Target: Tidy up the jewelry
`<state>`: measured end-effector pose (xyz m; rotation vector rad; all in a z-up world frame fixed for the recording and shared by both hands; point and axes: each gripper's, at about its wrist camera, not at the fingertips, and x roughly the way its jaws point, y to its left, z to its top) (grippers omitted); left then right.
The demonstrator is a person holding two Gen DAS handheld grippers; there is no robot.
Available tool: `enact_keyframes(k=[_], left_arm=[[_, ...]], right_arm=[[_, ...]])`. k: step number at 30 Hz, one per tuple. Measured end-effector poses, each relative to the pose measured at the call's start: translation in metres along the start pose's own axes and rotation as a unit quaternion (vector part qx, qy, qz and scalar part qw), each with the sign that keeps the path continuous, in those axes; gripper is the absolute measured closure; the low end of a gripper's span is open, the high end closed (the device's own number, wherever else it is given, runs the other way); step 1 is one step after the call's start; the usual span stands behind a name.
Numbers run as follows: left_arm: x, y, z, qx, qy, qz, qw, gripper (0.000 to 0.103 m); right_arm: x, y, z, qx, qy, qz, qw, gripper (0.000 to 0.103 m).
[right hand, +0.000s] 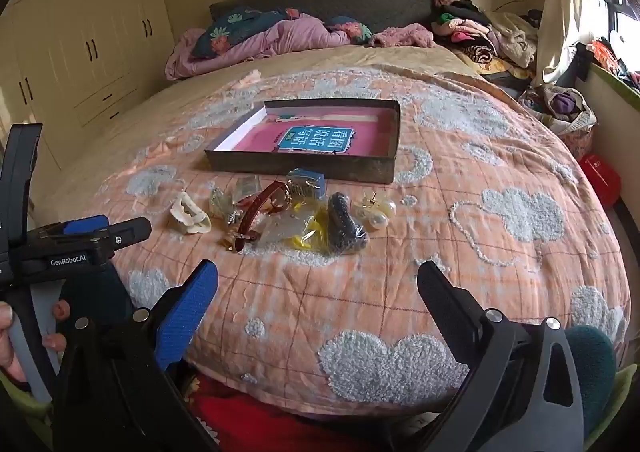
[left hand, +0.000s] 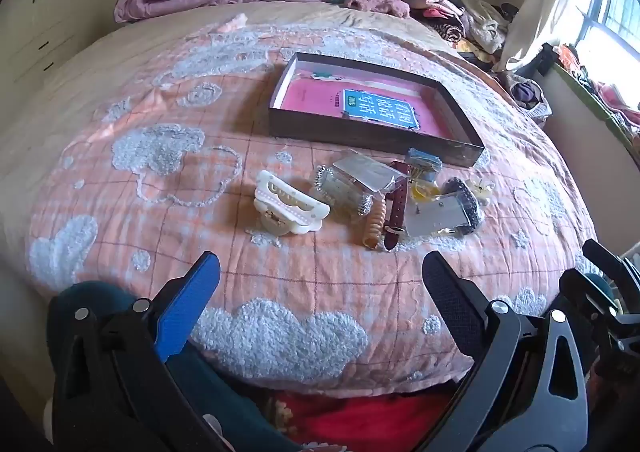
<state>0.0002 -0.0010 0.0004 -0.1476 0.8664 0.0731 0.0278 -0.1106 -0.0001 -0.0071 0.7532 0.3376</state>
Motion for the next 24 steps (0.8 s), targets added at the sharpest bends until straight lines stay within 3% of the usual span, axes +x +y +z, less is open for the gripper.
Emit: enact_keyframes(k=[24], left_arm=[[-0.011, -0.005, 0.0, 0.006, -0.005, -0.01, 0.9999, 0.008]], right_arm=[[-0.01, 0.006, 0.003, -0.002, -0.01, 0.002, 1.0, 0.004]])
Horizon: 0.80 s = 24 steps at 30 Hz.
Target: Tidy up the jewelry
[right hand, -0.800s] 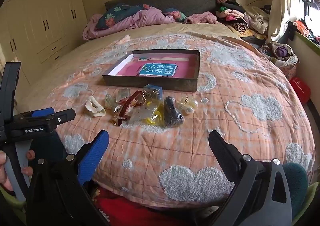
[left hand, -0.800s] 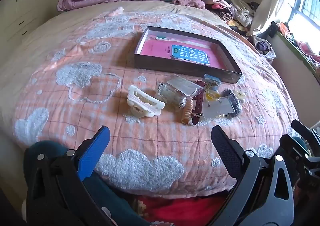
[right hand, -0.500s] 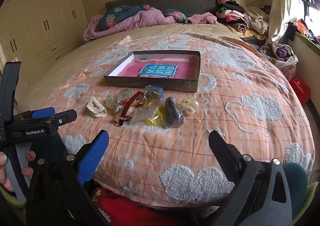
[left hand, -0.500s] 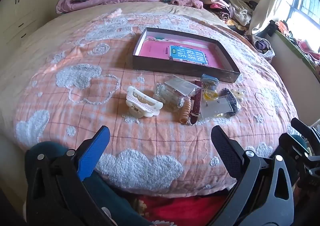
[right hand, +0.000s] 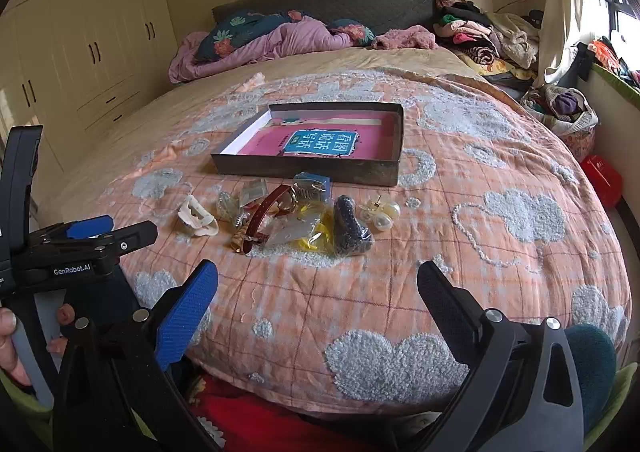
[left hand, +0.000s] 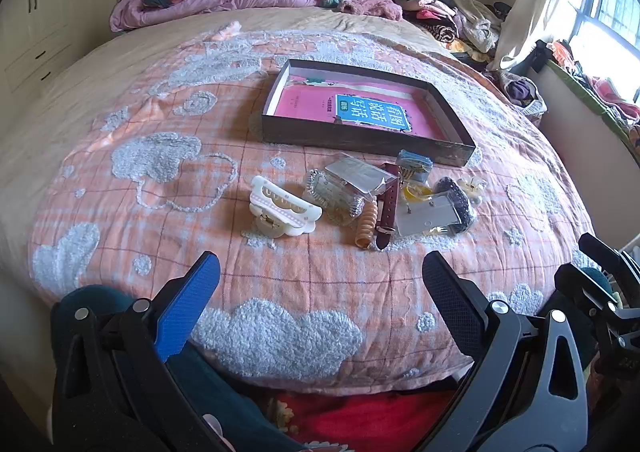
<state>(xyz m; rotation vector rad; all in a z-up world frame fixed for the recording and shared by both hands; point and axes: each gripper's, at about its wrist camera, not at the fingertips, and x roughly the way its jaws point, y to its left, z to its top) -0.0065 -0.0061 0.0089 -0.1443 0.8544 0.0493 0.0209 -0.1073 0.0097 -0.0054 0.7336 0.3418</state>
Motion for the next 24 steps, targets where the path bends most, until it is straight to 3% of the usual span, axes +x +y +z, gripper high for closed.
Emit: enact_keyframes(k=[24], left_arm=[[-0.0039, -0.0004, 0.0009, 0.001, -0.001, 0.002, 1.0, 0.008]], right_arm=[[-0.0022, 0.0028, 0.0017, -0.002, -0.005, 0.002, 1.0, 0.004]])
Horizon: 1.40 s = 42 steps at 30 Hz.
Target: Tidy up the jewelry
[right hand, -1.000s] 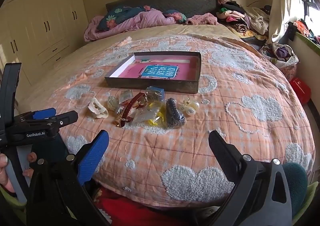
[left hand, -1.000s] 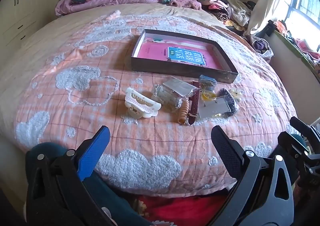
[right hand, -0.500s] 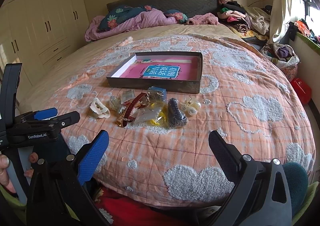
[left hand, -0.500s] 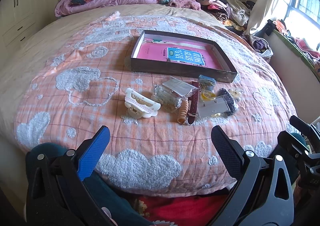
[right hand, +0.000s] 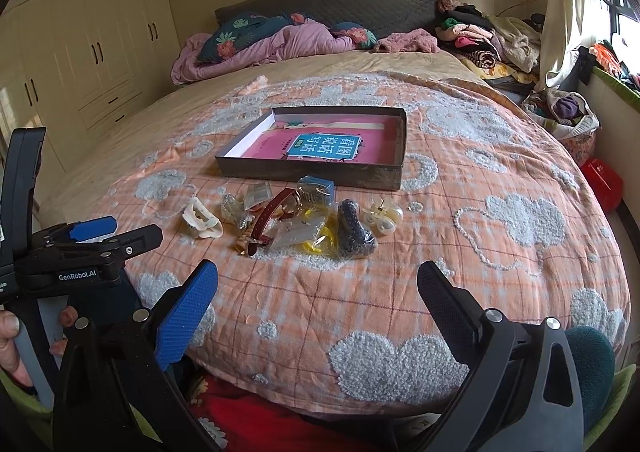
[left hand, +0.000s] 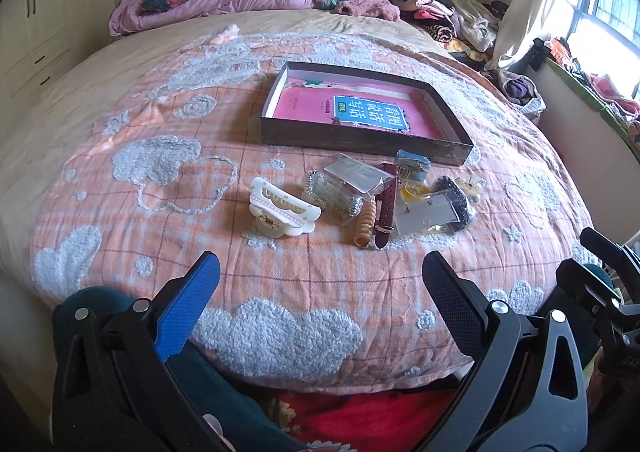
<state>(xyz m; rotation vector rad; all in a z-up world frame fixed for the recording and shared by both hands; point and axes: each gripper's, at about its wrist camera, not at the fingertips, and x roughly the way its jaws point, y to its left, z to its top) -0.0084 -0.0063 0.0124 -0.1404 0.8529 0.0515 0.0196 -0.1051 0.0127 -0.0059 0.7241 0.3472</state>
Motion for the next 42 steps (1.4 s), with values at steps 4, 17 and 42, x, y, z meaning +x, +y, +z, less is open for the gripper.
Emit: enact_keyframes(k=[4, 17, 42], left_arm=[[0.0, 0.0, -0.001, 0.0, -0.002, 0.0, 1.0, 0.008], [0.0, -0.002, 0.0, 0.002, -0.003, 0.001, 1.0, 0.008], [0.022, 0.019, 0.019, -0.01, 0.006, -0.001, 0.9999, 0.008]], right_arm=[[0.0, 0.0, 0.0, 0.0, -0.001, 0.0, 1.0, 0.004], [0.0, 0.002, 0.0, -0.001, -0.002, 0.004, 1.0, 0.004], [0.025, -0.011, 0.018, -0.007, 0.005, 0.017, 1.0, 0.004]])
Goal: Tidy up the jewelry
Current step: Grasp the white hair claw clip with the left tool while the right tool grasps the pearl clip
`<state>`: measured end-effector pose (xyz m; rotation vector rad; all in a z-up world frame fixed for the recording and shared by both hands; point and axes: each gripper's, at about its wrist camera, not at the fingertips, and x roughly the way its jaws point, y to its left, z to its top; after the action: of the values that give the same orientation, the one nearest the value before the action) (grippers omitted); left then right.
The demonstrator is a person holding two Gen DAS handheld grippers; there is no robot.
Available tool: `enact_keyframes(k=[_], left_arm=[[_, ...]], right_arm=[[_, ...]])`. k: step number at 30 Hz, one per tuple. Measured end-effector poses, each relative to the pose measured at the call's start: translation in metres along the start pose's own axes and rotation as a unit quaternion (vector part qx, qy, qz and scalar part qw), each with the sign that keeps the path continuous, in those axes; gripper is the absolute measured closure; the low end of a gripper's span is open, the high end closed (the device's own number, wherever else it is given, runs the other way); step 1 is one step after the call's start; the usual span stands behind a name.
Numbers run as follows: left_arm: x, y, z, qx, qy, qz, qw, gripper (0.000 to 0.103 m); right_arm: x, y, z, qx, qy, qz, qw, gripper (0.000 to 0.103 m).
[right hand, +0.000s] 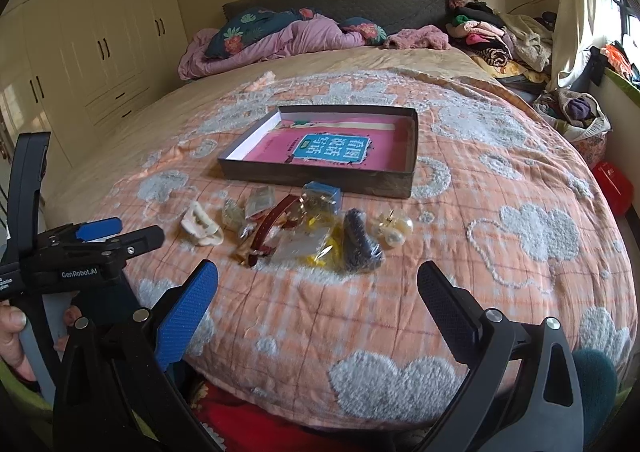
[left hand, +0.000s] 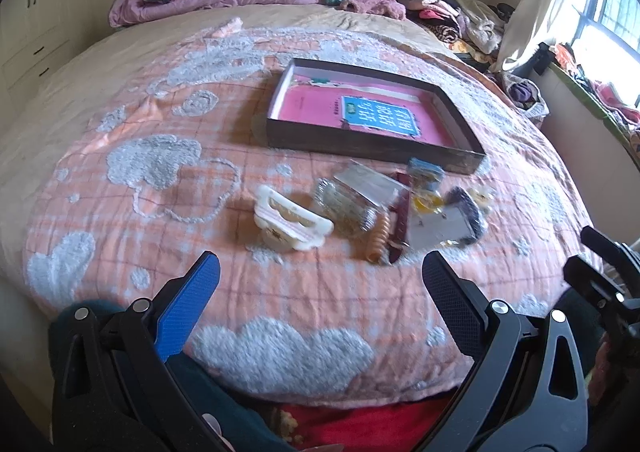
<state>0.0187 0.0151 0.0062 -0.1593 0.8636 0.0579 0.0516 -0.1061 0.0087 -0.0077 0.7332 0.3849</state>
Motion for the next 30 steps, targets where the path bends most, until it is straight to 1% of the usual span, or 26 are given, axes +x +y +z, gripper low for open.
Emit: enact_keyframes(k=[5, 10, 12, 14, 17, 20, 24, 26, 30], left_arm=[[0.016, 0.019, 0.014, -0.011, 0.002, 0.022, 0.9997, 0.008], [0.038, 0.041, 0.024, -0.027, 0.013, 0.031, 0.9991, 0.008], [0.047, 0.05, 0.024, -0.038, 0.024, 0.024, 0.9987, 0.008], [0.052, 0.055, 0.023, -0.041, 0.023, 0.008, 0.9989, 0.008], [0.063, 0.048, 0.02, -0.016, 0.042, -0.011, 0.9989, 0.008], [0.077, 0.035, 0.017, 0.021, 0.059, -0.009, 0.998, 0.008], [0.1, 0.027, 0.014, 0.054, 0.082, 0.014, 0.9951, 0.008], [0.109, 0.026, 0.012, 0.06, 0.095, 0.015, 0.9935, 0.008], [0.122, 0.024, 0.008, 0.067, 0.108, 0.018, 0.9917, 0.008]], right_arm=[[0.013, -0.016, 0.013, 0.009, 0.006, -0.006, 1.0, 0.004], [0.029, -0.037, 0.026, 0.021, 0.008, -0.014, 1.0, 0.004], [0.036, -0.045, 0.031, 0.024, 0.008, -0.024, 0.999, 0.004], [0.042, -0.054, 0.035, 0.031, 0.01, -0.029, 0.999, 0.004], [0.055, -0.065, 0.039, 0.035, 0.016, -0.033, 0.999, 0.004], [0.069, -0.074, 0.039, 0.037, 0.03, -0.037, 0.998, 0.004], [0.085, -0.081, 0.033, 0.042, 0.051, -0.04, 0.997, 0.004], [0.094, -0.084, 0.029, 0.043, 0.062, -0.04, 0.996, 0.004], [0.107, -0.093, 0.021, 0.052, 0.075, -0.047, 0.995, 0.004]])
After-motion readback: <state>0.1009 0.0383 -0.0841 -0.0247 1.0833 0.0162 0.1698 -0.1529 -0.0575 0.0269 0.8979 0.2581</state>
